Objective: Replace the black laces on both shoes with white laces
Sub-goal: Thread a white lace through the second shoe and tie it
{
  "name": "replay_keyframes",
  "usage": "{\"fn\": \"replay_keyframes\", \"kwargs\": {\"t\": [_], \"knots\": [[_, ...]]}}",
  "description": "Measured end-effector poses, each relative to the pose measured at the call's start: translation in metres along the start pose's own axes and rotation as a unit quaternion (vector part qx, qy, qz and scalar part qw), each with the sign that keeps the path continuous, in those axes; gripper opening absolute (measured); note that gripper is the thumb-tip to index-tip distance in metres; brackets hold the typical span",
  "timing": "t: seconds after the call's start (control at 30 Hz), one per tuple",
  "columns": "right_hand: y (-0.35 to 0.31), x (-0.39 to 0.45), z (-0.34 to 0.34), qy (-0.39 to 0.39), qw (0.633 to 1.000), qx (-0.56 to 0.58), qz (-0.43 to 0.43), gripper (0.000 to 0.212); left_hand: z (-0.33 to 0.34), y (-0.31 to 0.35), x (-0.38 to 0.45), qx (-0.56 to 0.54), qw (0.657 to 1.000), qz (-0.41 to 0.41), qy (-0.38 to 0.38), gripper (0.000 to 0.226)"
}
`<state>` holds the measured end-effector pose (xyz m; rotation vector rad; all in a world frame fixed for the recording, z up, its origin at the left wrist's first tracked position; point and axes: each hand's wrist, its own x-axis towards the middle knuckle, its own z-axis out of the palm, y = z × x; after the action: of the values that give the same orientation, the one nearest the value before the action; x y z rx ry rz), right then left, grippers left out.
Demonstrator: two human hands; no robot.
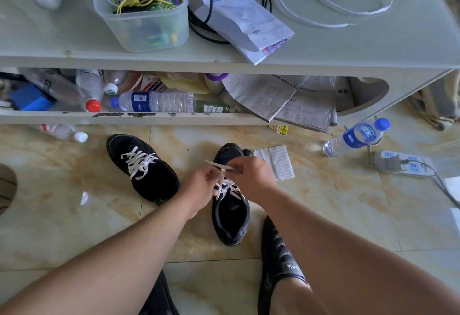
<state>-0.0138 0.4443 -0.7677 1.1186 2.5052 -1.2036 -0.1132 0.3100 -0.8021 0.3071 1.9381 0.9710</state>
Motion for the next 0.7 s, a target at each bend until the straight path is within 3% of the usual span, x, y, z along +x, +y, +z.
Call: {"fn": "replay_keyframes", "kwargs": {"t": [0.07,0.13,0.17,0.23,0.3,0.37,0.4,0.43,0.5,0.53,0.6,0.7], "knots": [[0.002,0.003,-0.003,-0.021,0.985,0.139,0.101,0.008,-0.004,-0.002,0.006,0.050,0.997,0.027,0.061,0.024],[0.004,0.003,-0.005,-0.048,0.935,0.294,0.193,0.018,-0.002,0.007,0.006,-0.088,0.994,-0.019,0.054,0.023],[0.008,0.002,-0.006,-0.061,0.906,0.355,0.222,0.026,0.002,0.014,0.004,-0.208,0.975,-0.063,0.049,0.022],[0.015,0.000,-0.007,-0.089,0.870,0.412,0.254,0.035,0.010,0.025,0.000,-0.409,0.898,-0.148,0.067,0.024],[0.023,-0.003,-0.006,-0.111,0.855,0.424,0.278,0.035,0.011,0.022,0.002,-0.515,0.825,-0.198,0.119,0.031],[0.033,-0.005,-0.003,-0.098,0.851,0.417,0.304,0.033,0.007,0.012,0.005,-0.539,0.795,-0.225,0.163,0.032],[0.039,-0.005,-0.001,-0.075,0.854,0.398,0.326,0.032,0.004,0.006,0.006,-0.507,0.812,-0.228,0.177,0.030],[0.046,-0.006,0.001,-0.046,0.858,0.375,0.348,0.031,0.000,-0.001,0.006,-0.434,0.855,-0.218,0.181,0.027],[0.062,-0.008,0.003,-0.002,0.861,0.336,0.381,0.030,-0.007,-0.014,0.003,-0.188,0.958,-0.159,0.145,0.019],[0.069,-0.008,0.003,0.006,0.857,0.335,0.390,0.028,-0.009,-0.019,0.001,-0.069,0.984,-0.112,0.116,0.015],[0.078,-0.009,0.004,0.008,0.839,0.367,0.402,0.025,-0.010,-0.021,-0.006,0.075,0.996,-0.035,0.045,0.014],[0.071,-0.005,0.001,0.018,0.793,0.461,0.398,0.017,-0.002,-0.012,-0.010,0.192,0.980,0.018,-0.048,0.025]]}}
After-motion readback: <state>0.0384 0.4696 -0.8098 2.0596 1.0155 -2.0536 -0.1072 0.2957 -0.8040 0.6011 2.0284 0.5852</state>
